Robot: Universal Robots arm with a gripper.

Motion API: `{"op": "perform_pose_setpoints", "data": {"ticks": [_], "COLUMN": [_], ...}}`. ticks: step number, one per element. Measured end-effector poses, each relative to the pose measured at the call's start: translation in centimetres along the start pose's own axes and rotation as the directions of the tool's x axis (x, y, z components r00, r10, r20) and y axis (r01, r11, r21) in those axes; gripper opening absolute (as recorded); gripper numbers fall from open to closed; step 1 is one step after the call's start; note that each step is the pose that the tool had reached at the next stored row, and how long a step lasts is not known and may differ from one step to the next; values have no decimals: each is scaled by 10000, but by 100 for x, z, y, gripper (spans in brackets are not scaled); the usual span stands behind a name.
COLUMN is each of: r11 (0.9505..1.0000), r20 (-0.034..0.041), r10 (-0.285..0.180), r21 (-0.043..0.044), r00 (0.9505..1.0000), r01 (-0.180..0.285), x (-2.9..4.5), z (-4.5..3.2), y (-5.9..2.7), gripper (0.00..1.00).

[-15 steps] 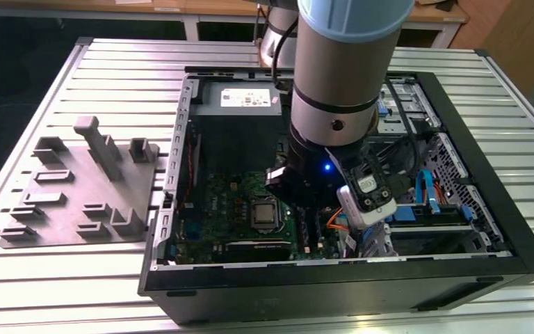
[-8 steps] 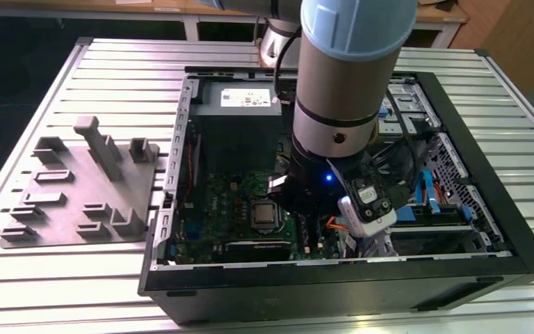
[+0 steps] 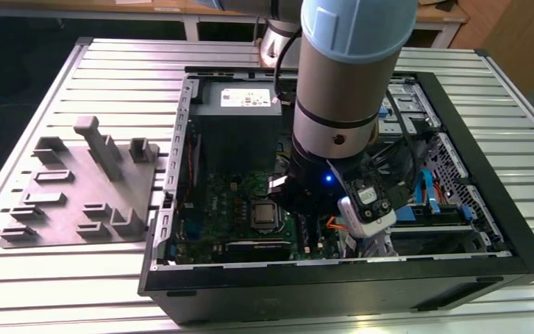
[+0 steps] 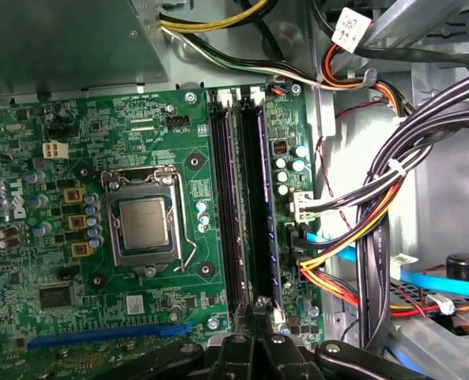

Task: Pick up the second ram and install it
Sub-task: 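Press down the second ram until it locks into place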

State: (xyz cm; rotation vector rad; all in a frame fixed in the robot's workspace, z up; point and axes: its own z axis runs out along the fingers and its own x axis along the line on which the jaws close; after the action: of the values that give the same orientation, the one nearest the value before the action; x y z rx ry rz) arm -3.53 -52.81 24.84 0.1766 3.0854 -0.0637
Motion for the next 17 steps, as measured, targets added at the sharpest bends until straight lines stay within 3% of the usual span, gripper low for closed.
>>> {"op": "perform_pose_setpoints", "data": {"ticks": [14,17], "r11": [10000,10000], "r20": [-4,-6], "r10": [1,2], "r21": [-23,-47], "r00": [10000,10000], "r01": [-1,-2], "x": [-5,-1], "z": [98,111], "y": [6,41], "gripper": [10,10]}}
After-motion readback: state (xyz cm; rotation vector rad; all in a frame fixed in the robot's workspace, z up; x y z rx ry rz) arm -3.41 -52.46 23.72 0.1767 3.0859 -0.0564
